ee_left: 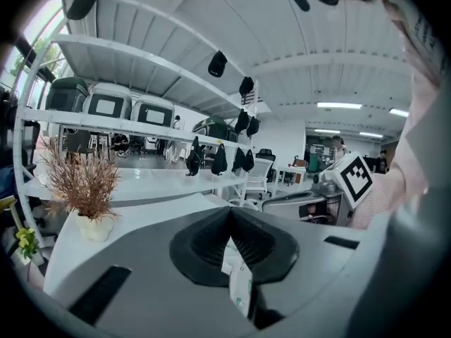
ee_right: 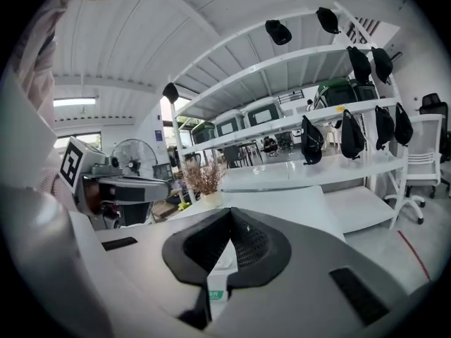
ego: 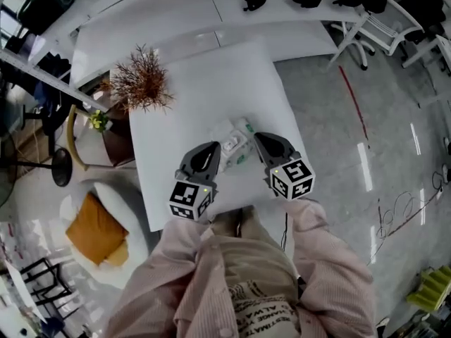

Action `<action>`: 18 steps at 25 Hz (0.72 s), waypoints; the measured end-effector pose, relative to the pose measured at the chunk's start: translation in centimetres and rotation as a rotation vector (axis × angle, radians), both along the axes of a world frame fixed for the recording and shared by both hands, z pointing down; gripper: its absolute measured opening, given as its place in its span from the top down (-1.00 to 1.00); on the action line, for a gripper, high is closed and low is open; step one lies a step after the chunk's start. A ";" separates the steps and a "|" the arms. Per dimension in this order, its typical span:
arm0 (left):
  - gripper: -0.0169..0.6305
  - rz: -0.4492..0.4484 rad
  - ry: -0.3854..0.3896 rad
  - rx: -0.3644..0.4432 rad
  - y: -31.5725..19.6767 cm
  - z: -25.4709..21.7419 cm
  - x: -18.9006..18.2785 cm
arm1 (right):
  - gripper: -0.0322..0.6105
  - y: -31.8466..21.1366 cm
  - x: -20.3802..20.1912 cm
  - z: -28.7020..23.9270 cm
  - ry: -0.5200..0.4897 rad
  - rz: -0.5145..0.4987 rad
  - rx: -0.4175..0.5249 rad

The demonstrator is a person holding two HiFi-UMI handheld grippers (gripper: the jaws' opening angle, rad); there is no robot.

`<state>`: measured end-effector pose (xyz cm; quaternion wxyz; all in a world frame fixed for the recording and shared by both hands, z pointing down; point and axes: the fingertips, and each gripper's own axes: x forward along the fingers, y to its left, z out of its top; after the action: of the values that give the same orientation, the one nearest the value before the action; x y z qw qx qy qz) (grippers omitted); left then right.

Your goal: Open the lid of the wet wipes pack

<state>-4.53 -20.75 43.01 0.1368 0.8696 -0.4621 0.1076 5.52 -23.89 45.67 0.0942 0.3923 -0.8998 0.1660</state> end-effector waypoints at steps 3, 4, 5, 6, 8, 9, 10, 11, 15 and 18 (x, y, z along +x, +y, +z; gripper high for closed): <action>0.95 0.003 0.004 0.029 0.1 -1.6 -0.2 | 0.90 0.3 0.1 -2.1 -0.017 -0.010 0.031; 0.94 0.005 0.005 0.037 0.2 -2.1 -0.2 | 0.90 0.5 0.1 -2.6 -0.017 -0.020 0.040; 0.94 0.008 0.005 0.044 0.3 -2.6 -0.2 | 0.90 0.9 0.0 -3.1 -0.012 -0.032 0.049; 0.94 0.011 0.004 0.051 0.5 -3.1 -0.3 | 0.90 1.2 0.0 -3.6 -0.007 -0.043 0.056; 0.95 0.015 0.005 0.066 0.7 -3.8 -0.5 | 0.90 1.7 0.2 -4.4 -0.016 -0.045 0.066; 0.94 0.014 0.007 0.072 0.8 -4.2 -0.7 | 0.90 1.9 0.3 -4.9 -0.028 -0.037 0.070; 0.94 0.010 0.009 0.079 0.8 -4.5 -0.9 | 0.90 2.0 0.5 -5.4 -0.041 -0.029 0.074; 0.95 0.005 0.012 0.086 0.8 -4.9 -1.2 | 0.90 2.1 0.6 -5.8 -0.050 -0.021 0.080; 0.94 -0.018 0.023 0.116 0.9 -6.2 -2.2 | 0.90 2.3 1.3 -7.4 -0.073 0.011 0.110; 0.95 -0.037 0.038 0.134 1.1 -7.0 -2.8 | 0.90 2.1 1.9 -8.8 -0.098 0.042 0.135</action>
<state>-7.32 -19.69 36.04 0.0893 0.8699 -0.4816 0.0573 7.39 -21.80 36.91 0.0198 0.4078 -0.9041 0.1258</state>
